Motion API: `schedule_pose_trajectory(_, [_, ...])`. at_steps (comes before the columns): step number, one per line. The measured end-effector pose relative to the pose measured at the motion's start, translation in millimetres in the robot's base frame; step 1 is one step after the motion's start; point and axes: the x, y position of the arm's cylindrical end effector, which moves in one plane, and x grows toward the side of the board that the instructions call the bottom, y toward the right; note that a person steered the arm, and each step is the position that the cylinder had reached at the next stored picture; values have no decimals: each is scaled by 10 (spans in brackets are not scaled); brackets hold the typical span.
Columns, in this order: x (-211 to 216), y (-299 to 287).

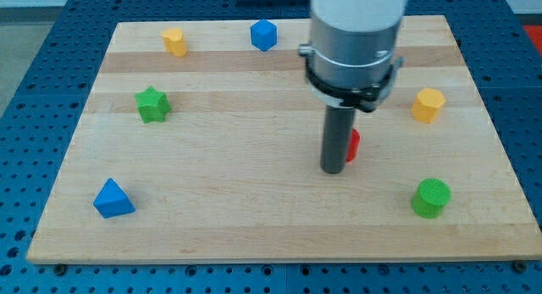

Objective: Push the green circle towards the top center

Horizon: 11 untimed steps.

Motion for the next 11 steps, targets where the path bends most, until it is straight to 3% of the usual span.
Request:
schedule_pose_trajectory(1, [-30, 185])
schedule_pose_trajectory(2, [-372, 123])
schedule_pose_trajectory(3, [-473, 498])
schedule_pose_trajectory(4, [-781, 227])
schedule_pose_trajectory(5, [-1288, -514])
schedule_pose_trajectory(6, [-1523, -609])
schedule_pose_trajectory(7, [-1636, -195])
schedule_pose_trajectory(9, [-1930, -1715])
schedule_pose_trajectory(11, [-1953, -2310])
